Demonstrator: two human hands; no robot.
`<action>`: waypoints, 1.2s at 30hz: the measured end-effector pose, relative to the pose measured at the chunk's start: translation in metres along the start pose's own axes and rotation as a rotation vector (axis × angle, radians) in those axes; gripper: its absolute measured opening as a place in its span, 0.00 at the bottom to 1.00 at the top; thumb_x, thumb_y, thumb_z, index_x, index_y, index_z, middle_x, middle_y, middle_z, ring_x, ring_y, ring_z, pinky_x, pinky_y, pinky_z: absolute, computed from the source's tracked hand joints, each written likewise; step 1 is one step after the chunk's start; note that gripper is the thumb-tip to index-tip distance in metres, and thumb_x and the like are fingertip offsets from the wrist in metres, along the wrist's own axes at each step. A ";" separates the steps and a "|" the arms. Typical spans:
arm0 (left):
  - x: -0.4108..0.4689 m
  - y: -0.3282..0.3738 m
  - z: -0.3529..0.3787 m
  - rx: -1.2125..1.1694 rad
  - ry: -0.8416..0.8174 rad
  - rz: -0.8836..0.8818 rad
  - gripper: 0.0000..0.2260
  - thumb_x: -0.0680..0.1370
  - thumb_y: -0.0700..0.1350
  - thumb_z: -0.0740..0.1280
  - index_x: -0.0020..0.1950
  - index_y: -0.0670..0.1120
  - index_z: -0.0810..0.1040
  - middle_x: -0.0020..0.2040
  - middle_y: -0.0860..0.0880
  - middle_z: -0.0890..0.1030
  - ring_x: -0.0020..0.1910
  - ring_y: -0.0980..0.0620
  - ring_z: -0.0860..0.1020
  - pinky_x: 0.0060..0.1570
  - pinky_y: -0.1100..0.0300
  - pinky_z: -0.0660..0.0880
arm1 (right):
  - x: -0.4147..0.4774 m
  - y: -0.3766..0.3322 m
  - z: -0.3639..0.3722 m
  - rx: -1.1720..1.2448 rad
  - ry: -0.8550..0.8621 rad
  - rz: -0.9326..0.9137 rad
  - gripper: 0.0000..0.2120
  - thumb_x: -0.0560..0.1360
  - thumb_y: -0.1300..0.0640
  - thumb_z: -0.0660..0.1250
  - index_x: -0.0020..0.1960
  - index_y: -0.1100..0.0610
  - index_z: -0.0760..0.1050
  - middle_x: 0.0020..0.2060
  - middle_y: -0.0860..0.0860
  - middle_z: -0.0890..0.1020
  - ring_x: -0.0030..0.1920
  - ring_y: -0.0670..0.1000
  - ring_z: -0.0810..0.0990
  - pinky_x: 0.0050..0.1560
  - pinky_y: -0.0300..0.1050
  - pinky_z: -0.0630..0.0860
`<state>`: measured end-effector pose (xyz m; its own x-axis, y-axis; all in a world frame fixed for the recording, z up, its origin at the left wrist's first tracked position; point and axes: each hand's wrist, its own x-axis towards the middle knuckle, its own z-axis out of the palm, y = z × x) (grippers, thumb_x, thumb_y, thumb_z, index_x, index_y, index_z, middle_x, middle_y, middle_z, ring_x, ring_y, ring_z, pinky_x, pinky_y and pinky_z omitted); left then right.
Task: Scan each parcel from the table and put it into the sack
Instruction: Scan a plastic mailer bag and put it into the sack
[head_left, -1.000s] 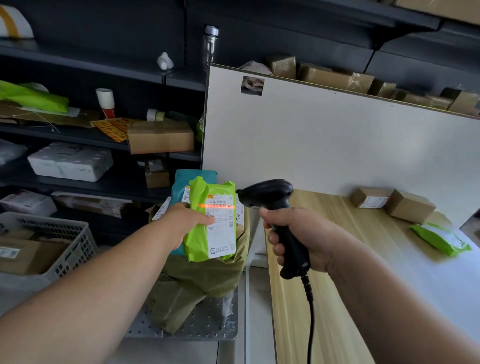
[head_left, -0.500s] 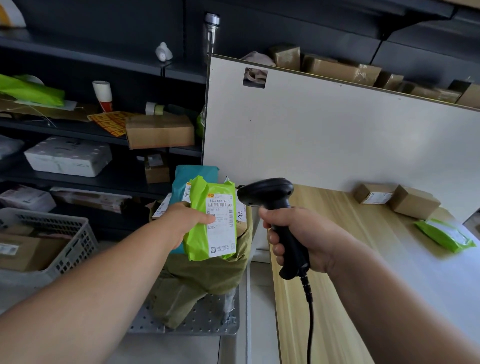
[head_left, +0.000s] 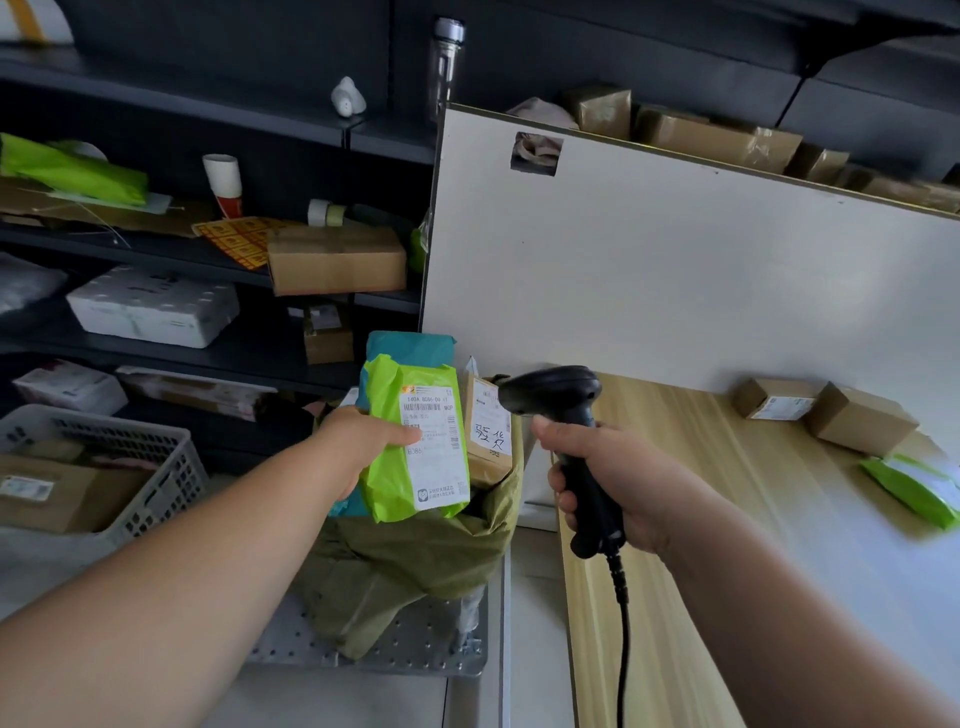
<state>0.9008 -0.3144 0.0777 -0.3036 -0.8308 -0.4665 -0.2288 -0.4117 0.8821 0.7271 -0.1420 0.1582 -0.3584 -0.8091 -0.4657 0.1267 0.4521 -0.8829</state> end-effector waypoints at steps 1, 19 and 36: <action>0.005 0.001 -0.003 0.000 0.033 -0.005 0.18 0.69 0.37 0.77 0.57 0.40 0.78 0.53 0.40 0.82 0.42 0.47 0.81 0.38 0.55 0.77 | 0.004 0.000 -0.002 0.001 0.022 -0.013 0.15 0.75 0.49 0.73 0.49 0.58 0.72 0.28 0.53 0.76 0.25 0.50 0.72 0.27 0.43 0.73; 0.151 0.021 0.035 0.135 0.140 -0.096 0.21 0.73 0.40 0.73 0.64 0.38 0.75 0.57 0.38 0.80 0.52 0.42 0.80 0.52 0.48 0.77 | 0.176 -0.007 0.003 -0.096 0.007 -0.110 0.09 0.75 0.55 0.71 0.43 0.57 0.72 0.24 0.49 0.77 0.23 0.50 0.75 0.27 0.41 0.72; 0.222 -0.065 -0.103 0.741 0.361 0.036 0.25 0.80 0.56 0.60 0.74 0.46 0.65 0.68 0.40 0.71 0.64 0.40 0.72 0.57 0.53 0.69 | 0.260 0.040 0.135 -0.907 0.202 -0.301 0.18 0.73 0.47 0.71 0.60 0.50 0.75 0.67 0.43 0.73 0.59 0.54 0.77 0.46 0.44 0.69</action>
<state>0.9434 -0.5104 -0.0766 -0.0349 -0.9600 -0.2777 -0.8139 -0.1339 0.5654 0.7643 -0.3853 -0.0058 -0.4221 -0.8965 -0.1346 -0.7253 0.4231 -0.5430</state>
